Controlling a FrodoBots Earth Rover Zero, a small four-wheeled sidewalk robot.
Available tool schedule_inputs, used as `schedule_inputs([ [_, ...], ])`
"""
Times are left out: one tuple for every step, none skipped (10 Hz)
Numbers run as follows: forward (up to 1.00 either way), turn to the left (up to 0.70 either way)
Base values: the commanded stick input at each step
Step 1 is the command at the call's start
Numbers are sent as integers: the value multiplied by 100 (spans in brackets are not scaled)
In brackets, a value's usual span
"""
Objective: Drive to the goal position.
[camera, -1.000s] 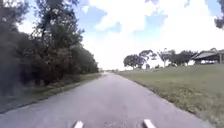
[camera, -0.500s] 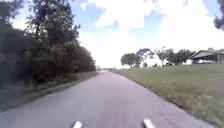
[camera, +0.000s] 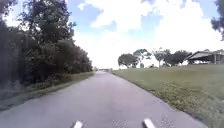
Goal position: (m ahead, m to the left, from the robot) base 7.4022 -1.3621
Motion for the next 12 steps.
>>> schedule_inputs([
  [70, 0],
  [70, 0],
  [70, 0],
  [70, 0],
  [70, 0],
  [70, 0],
  [70, 0],
  [70, 0],
  [70, 0],
  [70, 0],
  [70, 0],
  [70, 0],
])
